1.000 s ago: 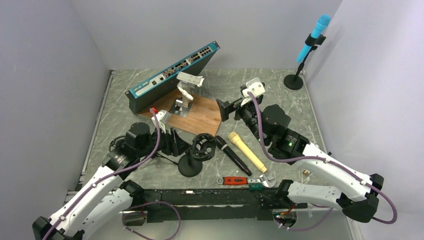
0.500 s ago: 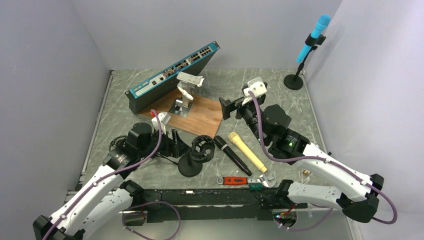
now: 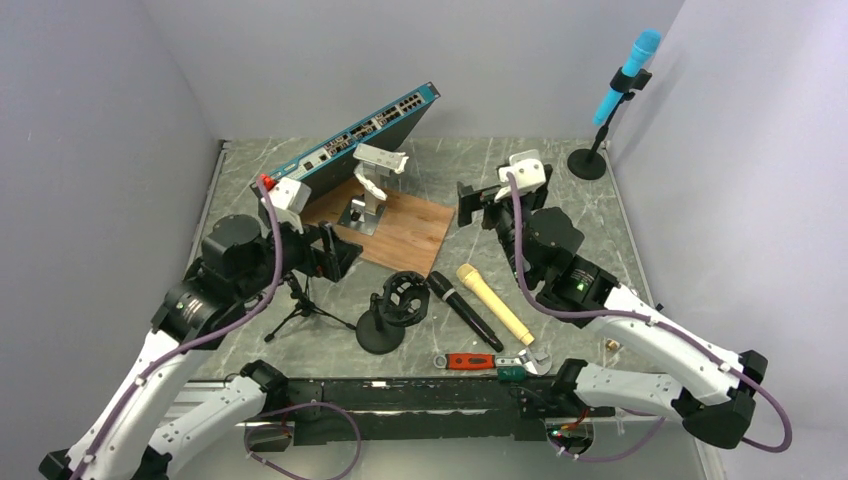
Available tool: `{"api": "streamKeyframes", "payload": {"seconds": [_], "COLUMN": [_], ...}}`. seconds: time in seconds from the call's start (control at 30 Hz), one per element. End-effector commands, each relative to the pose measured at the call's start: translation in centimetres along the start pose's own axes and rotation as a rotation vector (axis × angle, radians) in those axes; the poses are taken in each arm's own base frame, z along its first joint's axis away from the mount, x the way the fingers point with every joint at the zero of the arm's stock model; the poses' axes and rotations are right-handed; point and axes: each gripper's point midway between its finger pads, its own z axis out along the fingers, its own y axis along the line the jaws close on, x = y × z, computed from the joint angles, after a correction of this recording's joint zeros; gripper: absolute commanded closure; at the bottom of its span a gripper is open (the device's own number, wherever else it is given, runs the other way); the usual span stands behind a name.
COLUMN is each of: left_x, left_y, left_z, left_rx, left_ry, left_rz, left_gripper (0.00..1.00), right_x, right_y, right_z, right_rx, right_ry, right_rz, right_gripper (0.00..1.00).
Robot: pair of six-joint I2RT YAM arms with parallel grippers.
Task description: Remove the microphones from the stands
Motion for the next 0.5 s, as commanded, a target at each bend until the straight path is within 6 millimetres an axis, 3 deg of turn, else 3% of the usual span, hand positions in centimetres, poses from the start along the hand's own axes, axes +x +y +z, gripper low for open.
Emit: {"api": "streamKeyframes", "payload": {"seconds": [0.0, 0.13, 0.23, 0.33, 0.47], "left_x": [-1.6, -2.0, -1.7, -1.4, -0.8], "left_y": [1.3, 1.0, 1.4, 2.6, 3.7], "left_z": [-1.2, -1.7, -2.1, -2.5, -3.2], "left_rx": [-0.072, -0.041, -0.045, -0.089, -0.135], "left_ry": [-0.082, -0.142, -0.171, -0.203, -0.231], "left_rz": [0.087, 0.132, 0.186, 0.256, 0.313], "left_gripper": [0.01, 0.01, 0.00, 0.01, 0.01], "right_x": [1.3, 5.6, 7.2, 8.3, 8.1], "right_y": [-4.0, -8.1, -11.5, -15.9, -21.9], "right_z": [1.2, 2.9, 3.9, 4.5, 5.8], "right_rx": [0.168, 0.275, 0.392, 0.585, 0.793], "right_ry": [-0.005, 0.078, 0.098, 0.128, 0.137], "right_rz": [0.080, 0.219, 0.271, 0.249, 0.274], "right_gripper": [0.00, 0.00, 0.00, 0.00, 0.00]}}
